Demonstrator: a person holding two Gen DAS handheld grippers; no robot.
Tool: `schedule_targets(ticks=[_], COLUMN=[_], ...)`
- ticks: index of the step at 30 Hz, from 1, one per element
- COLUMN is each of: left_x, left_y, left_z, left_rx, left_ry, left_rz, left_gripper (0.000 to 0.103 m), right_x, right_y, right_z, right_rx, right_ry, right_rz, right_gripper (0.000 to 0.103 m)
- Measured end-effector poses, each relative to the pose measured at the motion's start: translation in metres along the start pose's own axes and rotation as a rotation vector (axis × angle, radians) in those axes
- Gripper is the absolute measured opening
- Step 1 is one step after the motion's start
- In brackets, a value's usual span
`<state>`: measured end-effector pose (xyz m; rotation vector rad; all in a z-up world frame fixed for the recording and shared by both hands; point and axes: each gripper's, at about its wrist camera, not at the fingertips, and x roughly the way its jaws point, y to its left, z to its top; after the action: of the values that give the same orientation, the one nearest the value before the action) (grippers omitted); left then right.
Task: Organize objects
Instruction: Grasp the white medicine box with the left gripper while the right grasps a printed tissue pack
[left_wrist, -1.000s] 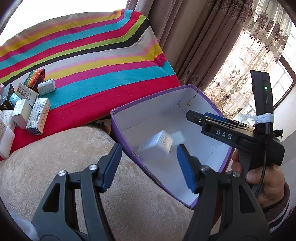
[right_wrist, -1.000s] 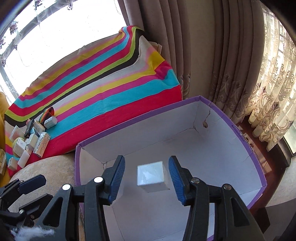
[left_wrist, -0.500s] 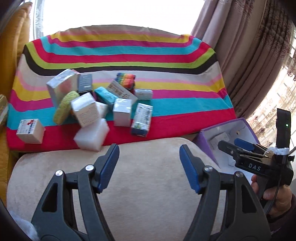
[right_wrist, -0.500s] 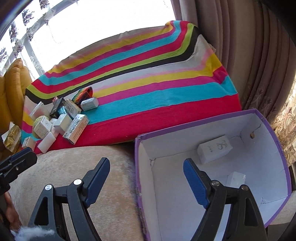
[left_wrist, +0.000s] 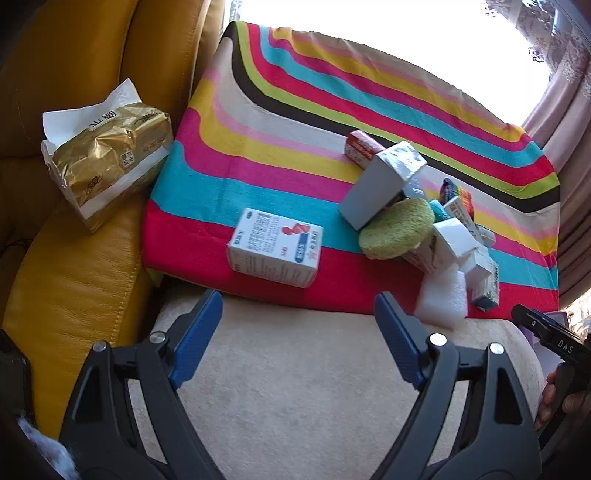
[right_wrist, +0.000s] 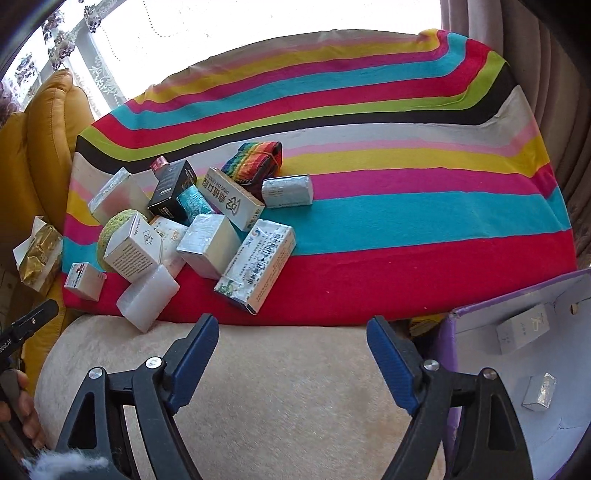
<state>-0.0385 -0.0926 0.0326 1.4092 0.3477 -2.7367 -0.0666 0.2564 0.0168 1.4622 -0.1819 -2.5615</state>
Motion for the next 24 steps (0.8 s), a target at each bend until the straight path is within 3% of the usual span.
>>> schedule_targets(ticks=[7, 20, 24], left_x=[0.043, 0.083, 0.087], left_y=[0.008, 0.007, 0.006], left_z=[0.025, 0.04, 0.038], left_rx=[0.029, 0.085, 0.097], left_ry=[0.1, 0.167, 0.173], left_rz=[0.024, 0.067, 0.082], left_gripper=[0.091, 0.091, 0.075], right_x=[0.03, 0.065, 0.071], right_y=[0.027, 0.041, 0.041], right_z=[0.022, 0.032, 0.031], right_rx=[-0.012, -0.086, -0.095], right_ry=[0.031, 0.112, 0.121], right_rz=[-0.072, -0.164, -0.18], right_gripper=[0.084, 0.082, 0.069])
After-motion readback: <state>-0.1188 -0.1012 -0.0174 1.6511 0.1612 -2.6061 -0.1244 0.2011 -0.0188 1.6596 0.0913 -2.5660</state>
